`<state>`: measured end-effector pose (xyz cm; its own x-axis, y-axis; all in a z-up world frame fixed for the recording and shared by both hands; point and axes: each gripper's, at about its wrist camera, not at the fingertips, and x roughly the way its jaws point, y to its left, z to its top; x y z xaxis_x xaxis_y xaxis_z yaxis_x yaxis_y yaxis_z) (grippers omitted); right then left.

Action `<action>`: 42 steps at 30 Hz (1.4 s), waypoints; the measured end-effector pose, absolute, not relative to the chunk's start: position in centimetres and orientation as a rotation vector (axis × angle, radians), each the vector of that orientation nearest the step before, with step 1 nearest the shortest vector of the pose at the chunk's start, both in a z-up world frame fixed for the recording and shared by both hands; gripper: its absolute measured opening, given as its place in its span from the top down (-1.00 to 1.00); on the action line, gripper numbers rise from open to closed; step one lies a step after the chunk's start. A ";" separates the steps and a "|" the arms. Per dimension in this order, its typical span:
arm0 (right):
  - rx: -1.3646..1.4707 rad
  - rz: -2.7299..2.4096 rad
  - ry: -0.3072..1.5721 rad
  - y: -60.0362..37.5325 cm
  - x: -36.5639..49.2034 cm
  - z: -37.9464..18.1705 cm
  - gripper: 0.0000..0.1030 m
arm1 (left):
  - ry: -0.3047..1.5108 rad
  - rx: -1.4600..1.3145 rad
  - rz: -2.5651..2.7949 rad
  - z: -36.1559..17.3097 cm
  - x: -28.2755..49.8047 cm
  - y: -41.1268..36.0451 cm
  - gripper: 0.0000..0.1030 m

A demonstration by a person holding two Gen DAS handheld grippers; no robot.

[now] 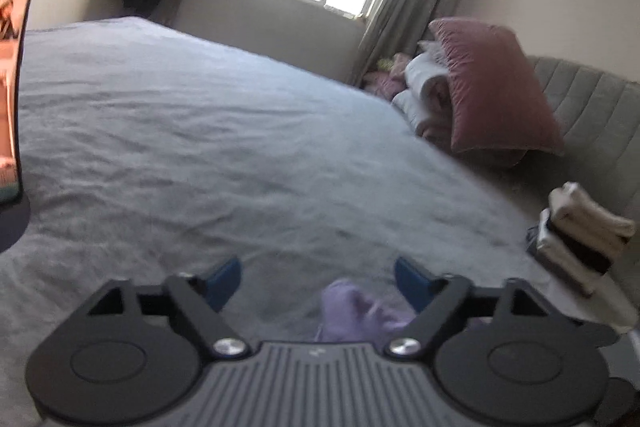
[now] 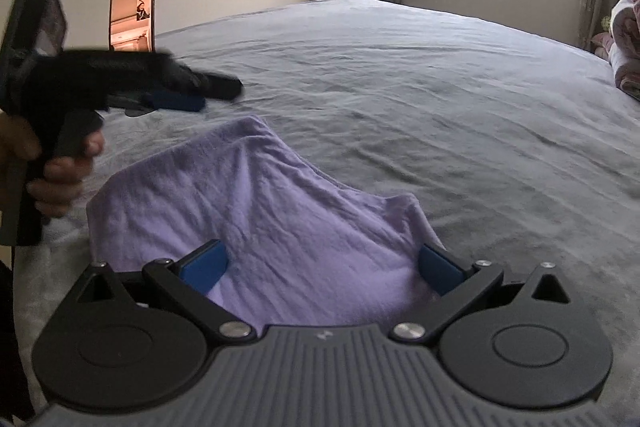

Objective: Fold clothes

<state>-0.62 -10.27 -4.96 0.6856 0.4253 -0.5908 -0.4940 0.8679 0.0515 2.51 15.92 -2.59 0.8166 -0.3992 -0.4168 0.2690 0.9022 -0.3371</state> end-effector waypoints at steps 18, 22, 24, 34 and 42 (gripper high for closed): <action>0.171 0.330 0.709 -14.1 -0.7 -2.9 -1.00 | 0.510 -0.293 -0.255 -0.1 -0.8 16.1 -0.99; 0.181 0.318 0.759 -13.7 -1.0 -3.3 -1.00 | 0.524 -0.258 -0.319 0.0 -1.2 14.9 -0.99; 0.199 0.295 0.751 -13.8 -1.3 -3.2 -1.00 | 0.518 -0.231 -0.352 0.3 -1.6 14.1 -0.99; 0.303 0.242 0.815 -15.2 -2.0 -3.5 -1.00 | 0.571 -0.136 -0.392 -0.7 -1.5 10.7 -0.99; 0.283 0.224 0.838 -15.0 -2.0 -3.7 -1.00 | 0.664 -0.132 -0.530 -3.4 -0.8 11.3 -0.99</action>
